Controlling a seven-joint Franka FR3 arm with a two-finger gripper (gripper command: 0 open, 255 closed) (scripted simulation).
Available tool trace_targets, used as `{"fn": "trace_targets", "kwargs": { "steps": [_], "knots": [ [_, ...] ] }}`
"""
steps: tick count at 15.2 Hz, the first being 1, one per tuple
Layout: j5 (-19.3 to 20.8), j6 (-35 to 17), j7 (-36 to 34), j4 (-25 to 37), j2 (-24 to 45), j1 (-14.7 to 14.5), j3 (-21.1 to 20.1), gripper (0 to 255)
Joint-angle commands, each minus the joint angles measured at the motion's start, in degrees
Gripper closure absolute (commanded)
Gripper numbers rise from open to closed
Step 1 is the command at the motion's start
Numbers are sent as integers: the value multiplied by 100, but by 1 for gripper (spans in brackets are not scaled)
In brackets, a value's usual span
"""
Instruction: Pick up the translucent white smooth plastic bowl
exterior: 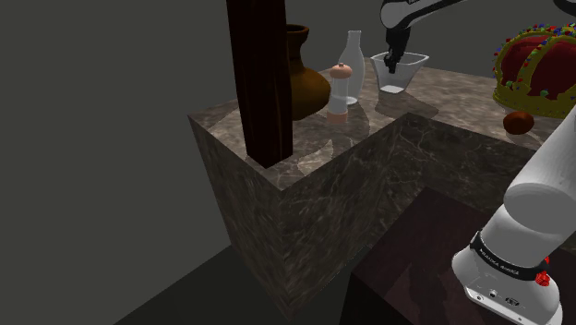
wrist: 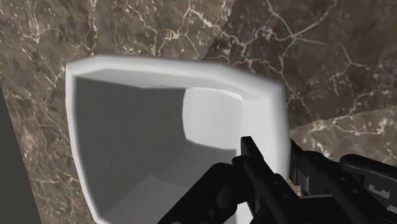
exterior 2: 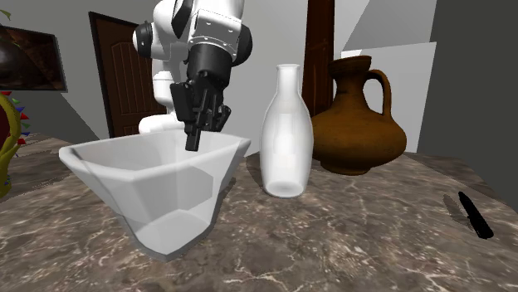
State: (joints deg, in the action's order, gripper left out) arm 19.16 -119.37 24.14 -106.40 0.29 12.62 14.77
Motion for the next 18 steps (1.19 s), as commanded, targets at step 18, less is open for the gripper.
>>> {"fn": "trace_targets", "kwargs": {
  "steps": [18],
  "knots": [
    [-163, 1123, 347, 1197, 46, -26, -26, 255]
  ]
}}
